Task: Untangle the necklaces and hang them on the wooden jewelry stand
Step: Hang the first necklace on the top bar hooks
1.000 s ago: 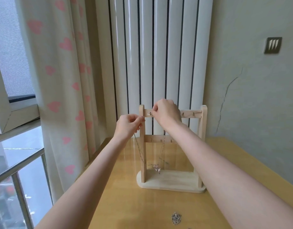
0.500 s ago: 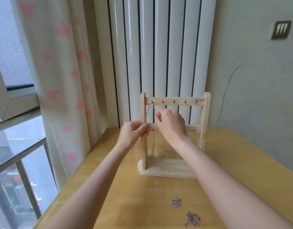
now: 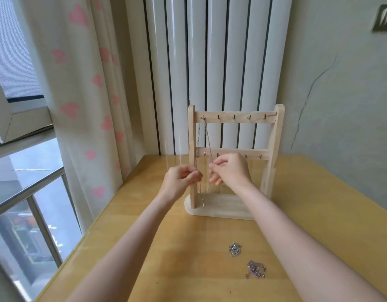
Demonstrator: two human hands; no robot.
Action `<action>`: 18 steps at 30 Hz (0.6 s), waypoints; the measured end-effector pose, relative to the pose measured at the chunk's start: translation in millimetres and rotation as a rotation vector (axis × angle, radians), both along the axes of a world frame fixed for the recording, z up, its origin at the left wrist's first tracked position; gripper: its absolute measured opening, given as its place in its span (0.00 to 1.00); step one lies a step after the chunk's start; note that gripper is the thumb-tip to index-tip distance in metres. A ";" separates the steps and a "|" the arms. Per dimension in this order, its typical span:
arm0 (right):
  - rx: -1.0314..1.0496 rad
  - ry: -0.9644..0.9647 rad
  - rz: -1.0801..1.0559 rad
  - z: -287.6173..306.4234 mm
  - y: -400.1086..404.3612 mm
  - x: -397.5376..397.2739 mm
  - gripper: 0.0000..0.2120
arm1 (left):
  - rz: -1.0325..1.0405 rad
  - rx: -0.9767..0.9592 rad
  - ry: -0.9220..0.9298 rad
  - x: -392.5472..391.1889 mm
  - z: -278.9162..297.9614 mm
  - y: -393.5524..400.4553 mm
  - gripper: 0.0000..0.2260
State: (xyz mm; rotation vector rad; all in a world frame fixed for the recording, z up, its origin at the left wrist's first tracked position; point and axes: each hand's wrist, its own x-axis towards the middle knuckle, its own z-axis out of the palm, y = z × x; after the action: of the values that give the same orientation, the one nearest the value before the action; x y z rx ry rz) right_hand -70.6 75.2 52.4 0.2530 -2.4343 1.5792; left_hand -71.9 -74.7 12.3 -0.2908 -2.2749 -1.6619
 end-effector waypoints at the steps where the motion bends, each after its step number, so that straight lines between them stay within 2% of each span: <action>1: -0.030 -0.052 0.025 -2.3 0.7 -0.4 0.08 | -0.015 0.010 -0.021 0.3 -1.8 1.8 0.06; 6: -0.106 -0.246 0.085 -25.2 1.8 0.5 0.08 | -0.066 -0.009 -0.080 3.5 -17.2 7.6 0.08; 11: -0.110 -0.325 0.116 -48.5 4.0 -4.1 0.04 | -0.076 -0.021 -0.130 2.4 -33.8 8.4 0.10; 14: -0.115 -0.353 0.125 -55.3 3.3 -6.2 0.08 | -0.085 -0.030 -0.149 1.7 -40.7 7.6 0.10; 18: -0.124 -0.374 0.153 -60.9 2.5 -5.2 0.05 | -0.093 -0.034 -0.157 2.0 -47.0 4.6 0.09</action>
State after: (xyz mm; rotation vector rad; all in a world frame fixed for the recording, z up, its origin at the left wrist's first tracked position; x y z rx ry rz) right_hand -75.8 77.6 -8.5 0.1329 -2.6242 1.9931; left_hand -69.9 -70.0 -34.7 -0.2879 -2.4399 -1.7496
